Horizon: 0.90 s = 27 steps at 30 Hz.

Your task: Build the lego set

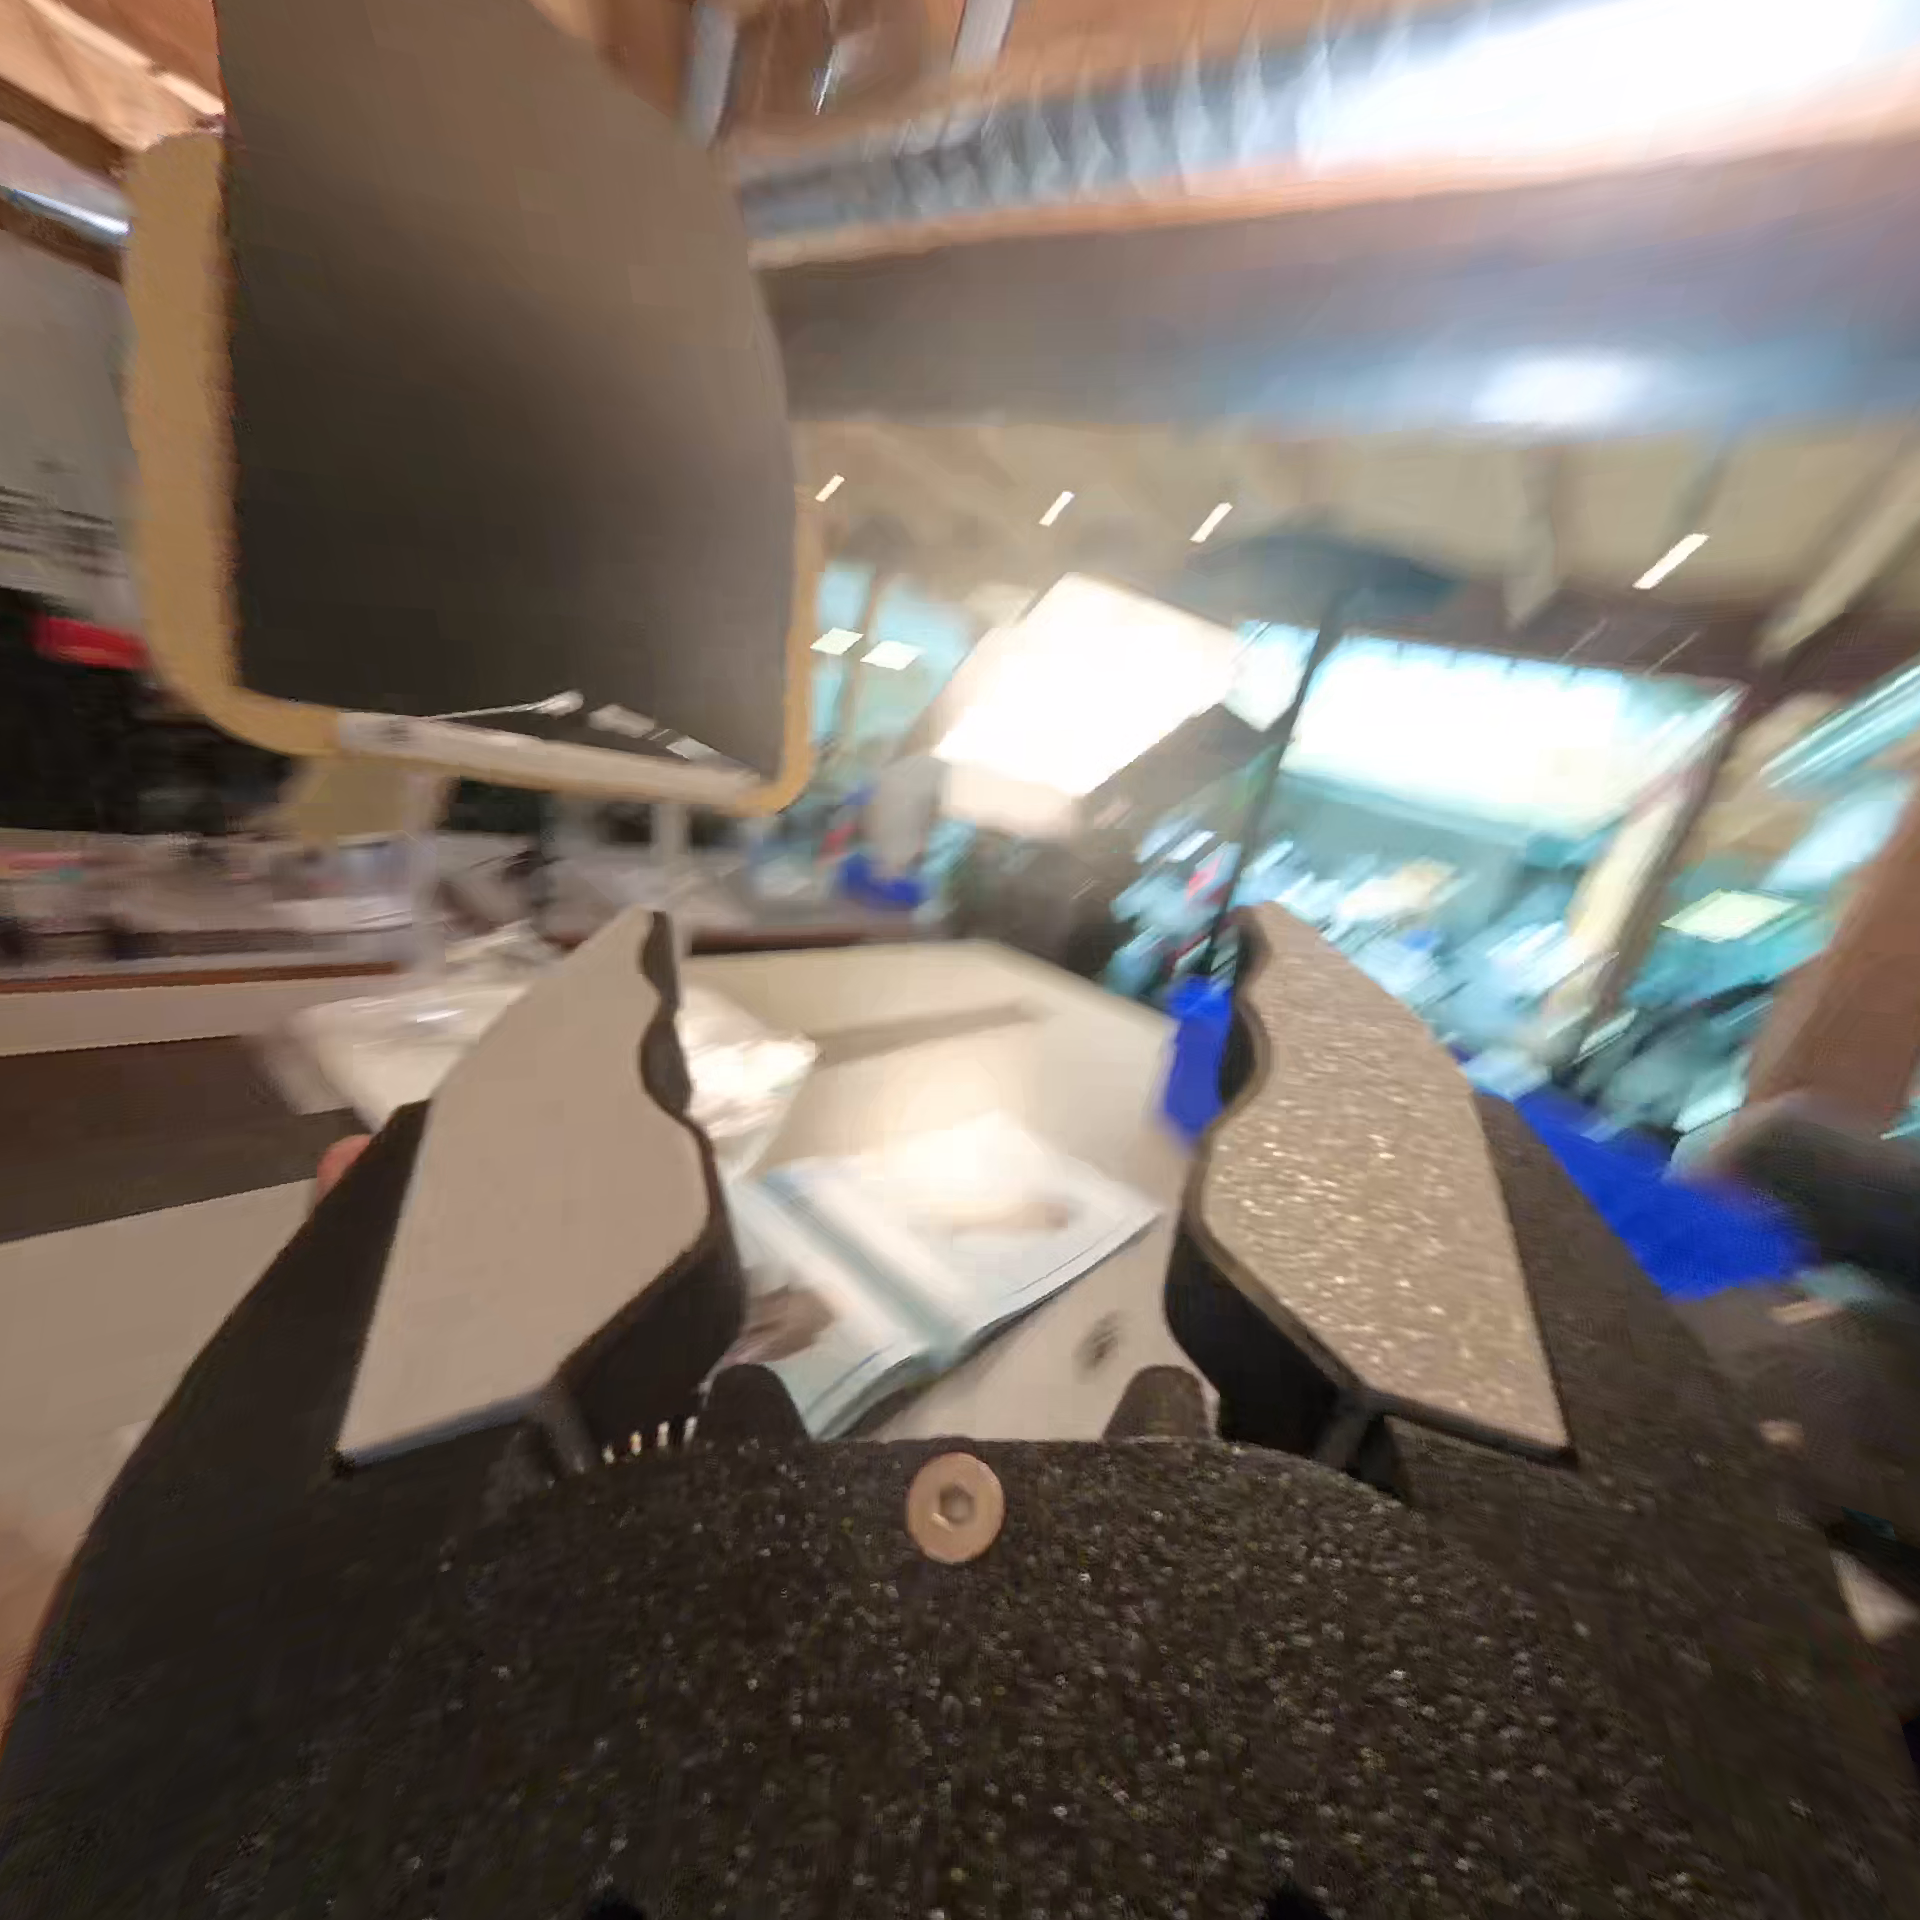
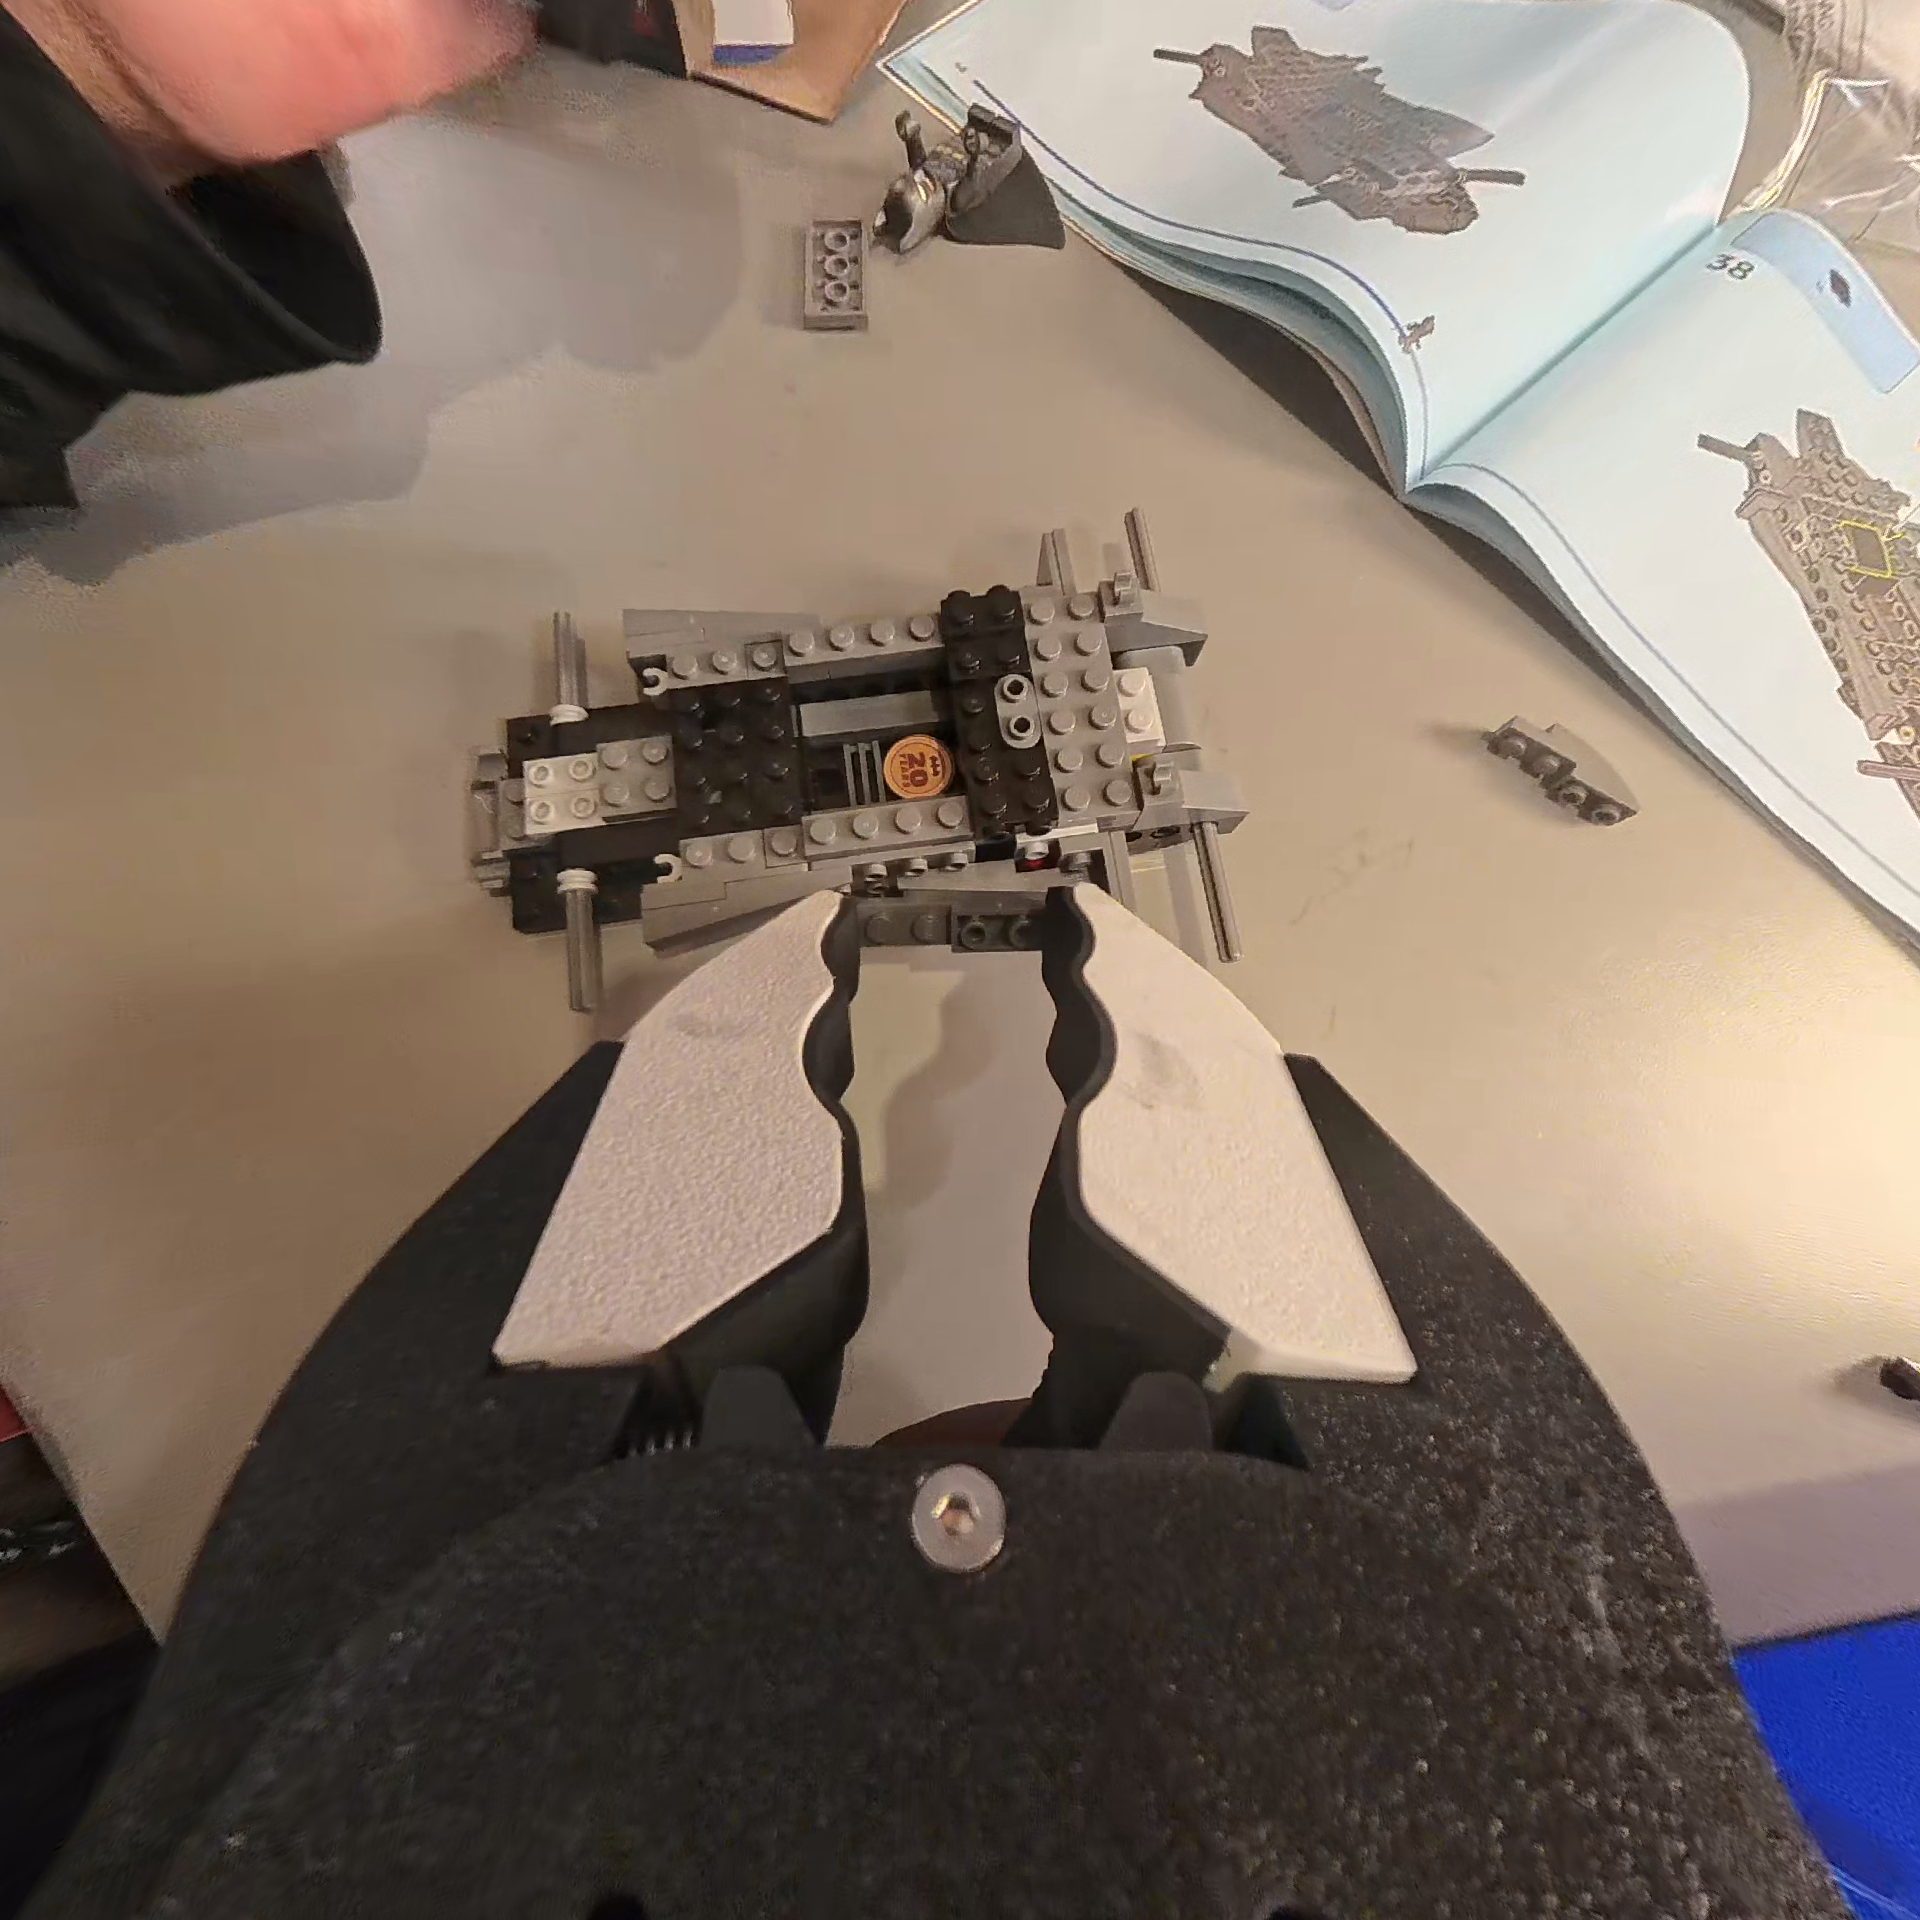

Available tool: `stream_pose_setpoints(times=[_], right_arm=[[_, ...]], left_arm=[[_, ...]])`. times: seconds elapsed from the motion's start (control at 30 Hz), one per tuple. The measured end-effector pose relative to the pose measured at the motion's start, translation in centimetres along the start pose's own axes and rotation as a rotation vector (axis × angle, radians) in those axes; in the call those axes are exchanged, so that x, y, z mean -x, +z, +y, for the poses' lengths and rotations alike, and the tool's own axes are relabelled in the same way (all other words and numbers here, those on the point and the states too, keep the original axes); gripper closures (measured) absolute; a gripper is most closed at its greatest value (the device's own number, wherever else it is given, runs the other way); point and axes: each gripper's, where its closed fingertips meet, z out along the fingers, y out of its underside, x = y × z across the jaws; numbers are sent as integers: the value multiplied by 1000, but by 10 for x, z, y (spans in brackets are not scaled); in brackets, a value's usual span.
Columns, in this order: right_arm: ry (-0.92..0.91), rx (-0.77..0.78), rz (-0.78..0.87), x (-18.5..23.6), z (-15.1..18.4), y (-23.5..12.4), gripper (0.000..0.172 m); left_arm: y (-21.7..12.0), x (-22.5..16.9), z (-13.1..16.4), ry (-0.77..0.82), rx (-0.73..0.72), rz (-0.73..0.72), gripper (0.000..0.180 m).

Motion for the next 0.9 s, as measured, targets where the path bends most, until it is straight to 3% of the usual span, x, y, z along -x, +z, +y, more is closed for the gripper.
stream_pose_setpoints(times=[0.03, 0.1, 0.23, 0.37, 0.53, 0.67, 0.9], right_arm=[[1, -1, -3, 0, 0, 0, 138], [3, -5, -9, 1, -1, 0, 138], [2, 1, -17, 3, 1, 0, 138], [7, 14, -21, 1, 5, -2, 138], [40, 32, -25, -3, 10, -1, 138], [59, 47, -37, -2, 11, 4, 138], [88, 65, -70, 4, 11, 13, 138]], left_arm=[[5, 10, 10, 191, 115, -120, 64], [8, 19, 17, 473, 224, -248, 59], [9, 16, 32, 543, 293, -223, 83], [1, -3, 75, 394, 480, -37, 115], [-35, -23, 144, -14, 910, 121, 112], [-54, -50, 167, -280, 1051, 251, 117], [-71, -66, 191, -239, 1187, 299, 120]])
